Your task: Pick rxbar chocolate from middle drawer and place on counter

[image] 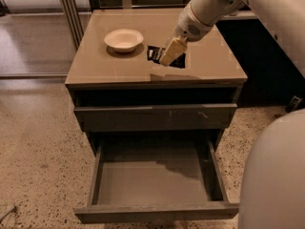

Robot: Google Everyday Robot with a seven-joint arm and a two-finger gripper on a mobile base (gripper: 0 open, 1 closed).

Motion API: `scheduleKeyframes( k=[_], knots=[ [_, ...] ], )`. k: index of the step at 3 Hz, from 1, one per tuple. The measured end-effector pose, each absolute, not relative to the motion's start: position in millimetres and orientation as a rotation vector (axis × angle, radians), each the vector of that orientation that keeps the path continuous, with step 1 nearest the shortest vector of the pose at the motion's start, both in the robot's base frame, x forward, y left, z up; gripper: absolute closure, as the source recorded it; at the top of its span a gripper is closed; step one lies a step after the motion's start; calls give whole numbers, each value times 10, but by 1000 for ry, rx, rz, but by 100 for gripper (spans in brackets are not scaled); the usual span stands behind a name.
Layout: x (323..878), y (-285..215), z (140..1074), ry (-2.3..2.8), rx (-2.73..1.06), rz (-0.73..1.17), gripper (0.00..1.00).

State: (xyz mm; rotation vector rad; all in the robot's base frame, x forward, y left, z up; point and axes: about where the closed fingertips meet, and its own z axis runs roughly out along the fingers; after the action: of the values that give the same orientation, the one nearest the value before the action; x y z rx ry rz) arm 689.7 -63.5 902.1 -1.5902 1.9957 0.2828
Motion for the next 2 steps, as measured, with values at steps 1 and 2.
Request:
scheduleKeyframes(
  k=[1,2],
  knots=[
    [7199,-788,8959,2017,-1530,258,100],
    [7431,-952,8848,2035,-1458,242,100]
  ],
)
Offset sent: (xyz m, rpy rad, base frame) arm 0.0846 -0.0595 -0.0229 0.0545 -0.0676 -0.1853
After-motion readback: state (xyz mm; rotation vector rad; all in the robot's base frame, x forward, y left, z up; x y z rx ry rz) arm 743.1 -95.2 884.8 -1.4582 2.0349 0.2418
